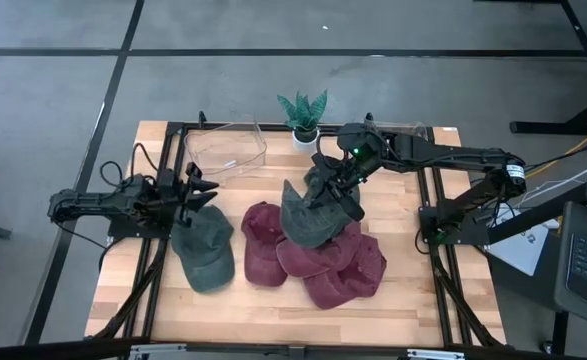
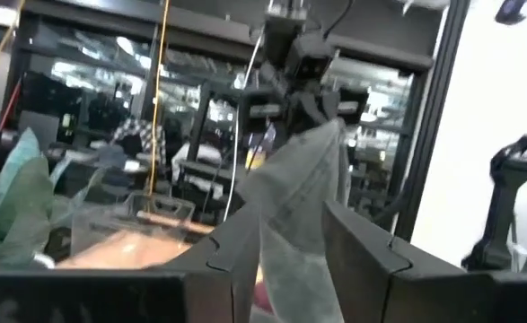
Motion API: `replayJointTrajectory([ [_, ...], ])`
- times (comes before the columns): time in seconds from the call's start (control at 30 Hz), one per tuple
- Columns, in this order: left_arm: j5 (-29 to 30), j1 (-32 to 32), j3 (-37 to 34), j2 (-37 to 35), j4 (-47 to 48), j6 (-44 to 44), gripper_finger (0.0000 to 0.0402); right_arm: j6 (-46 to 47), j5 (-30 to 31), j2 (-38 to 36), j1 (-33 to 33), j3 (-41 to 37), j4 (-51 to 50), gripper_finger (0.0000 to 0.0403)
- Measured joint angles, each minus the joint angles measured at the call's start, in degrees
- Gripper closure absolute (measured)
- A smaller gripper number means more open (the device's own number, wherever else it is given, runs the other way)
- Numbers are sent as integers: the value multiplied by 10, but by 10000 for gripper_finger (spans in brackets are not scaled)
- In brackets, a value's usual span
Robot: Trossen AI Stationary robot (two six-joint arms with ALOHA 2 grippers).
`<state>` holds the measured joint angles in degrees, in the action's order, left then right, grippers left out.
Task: Pick & Place hat
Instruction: Put the middle black cap into the left transparent bin
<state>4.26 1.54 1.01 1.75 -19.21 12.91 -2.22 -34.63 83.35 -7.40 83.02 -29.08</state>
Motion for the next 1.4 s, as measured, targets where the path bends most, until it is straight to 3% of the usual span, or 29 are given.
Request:
replayJointTrajectory([
  [0.3,12,0,0,116,-72,23,286,-44,0,0,0,0,-2,390],
  [0.5,21,0,0,215,-196,37,286,-90,0,2,0,0,-3,390],
  [0.73,-27,0,93,328,-207,-9,286,-132,0,2,0,0,-4,390],
  [1.07,-19,3,282,471,-41,-138,286,-152,10,3,0,0,-4,390],
  [1.4,-23,10,426,546,161,-191,261,-164,66,21,-12,0,-5,390],
])
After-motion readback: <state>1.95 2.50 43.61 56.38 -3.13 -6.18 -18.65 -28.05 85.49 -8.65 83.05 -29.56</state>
